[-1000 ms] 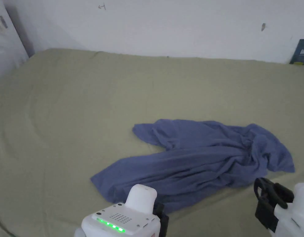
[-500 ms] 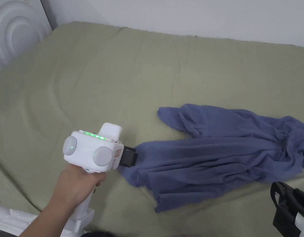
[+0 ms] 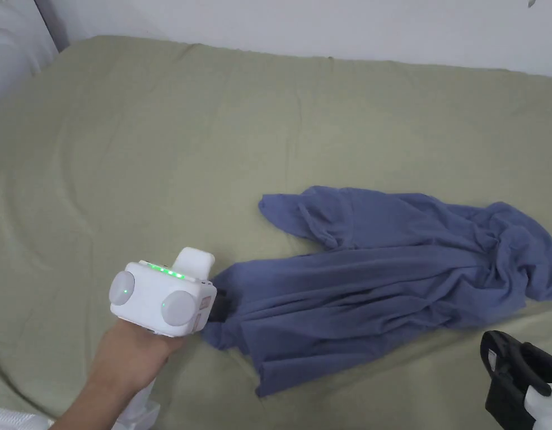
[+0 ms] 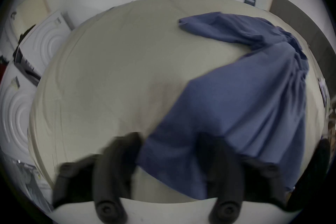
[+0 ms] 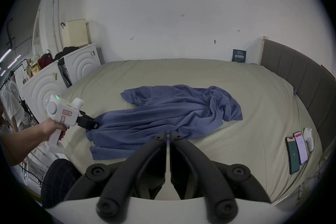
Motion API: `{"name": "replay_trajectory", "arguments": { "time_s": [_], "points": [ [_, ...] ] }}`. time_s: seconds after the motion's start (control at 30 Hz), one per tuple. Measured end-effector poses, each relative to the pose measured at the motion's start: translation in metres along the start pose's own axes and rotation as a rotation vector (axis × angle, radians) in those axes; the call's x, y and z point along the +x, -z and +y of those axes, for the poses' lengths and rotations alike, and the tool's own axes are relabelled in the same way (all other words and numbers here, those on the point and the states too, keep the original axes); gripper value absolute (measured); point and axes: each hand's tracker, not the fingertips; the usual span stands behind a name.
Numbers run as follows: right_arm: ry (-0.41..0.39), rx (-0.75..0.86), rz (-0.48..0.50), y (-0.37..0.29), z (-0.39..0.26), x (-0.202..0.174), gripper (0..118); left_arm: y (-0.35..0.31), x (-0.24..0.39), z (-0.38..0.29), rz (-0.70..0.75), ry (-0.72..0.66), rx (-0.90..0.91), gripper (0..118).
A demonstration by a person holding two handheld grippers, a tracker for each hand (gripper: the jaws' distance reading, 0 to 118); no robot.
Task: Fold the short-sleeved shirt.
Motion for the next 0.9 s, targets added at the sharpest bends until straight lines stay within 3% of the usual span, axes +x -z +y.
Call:
{"name": "replay_trajectory", "arguments": {
  "time_s": [0.03,0.07,0.27,0.43,0.8,0.83,0.87,0.9],
  "points": [
    [-0.002,0.002,-0.002,0.000,0.001,0.000,5,-0.005,0.008,-0.001,-0.039,0.025,0.016,7],
    [-0.004,0.002,-0.003,0.000,0.002,0.001,5,-0.008,0.015,-0.002,-0.051,0.022,0.026,1],
    [-0.009,-0.007,-0.018,0.002,0.004,0.013,5,-0.038,0.019,0.000,-0.128,-0.090,0.093,0],
    [-0.003,-0.044,-0.073,0.025,0.006,0.046,5,-0.066,0.015,0.004,-0.150,-0.115,0.166,0],
    [0.037,-0.221,-0.272,0.139,0.051,0.194,5,-0.051,0.005,0.003,-0.167,-0.167,0.212,0],
    [0.038,-0.236,-0.272,0.152,0.055,0.204,10,-0.049,0.005,0.004,-0.159,-0.166,0.200,0],
    [0.068,-0.258,-0.255,0.168,0.057,0.216,33,-0.048,0.005,0.004,-0.156,-0.166,0.195,0],
    [0.110,-0.296,-0.243,0.182,0.058,0.228,72,-0.047,0.004,0.004,-0.156,-0.169,0.201,0]
  ]
}}
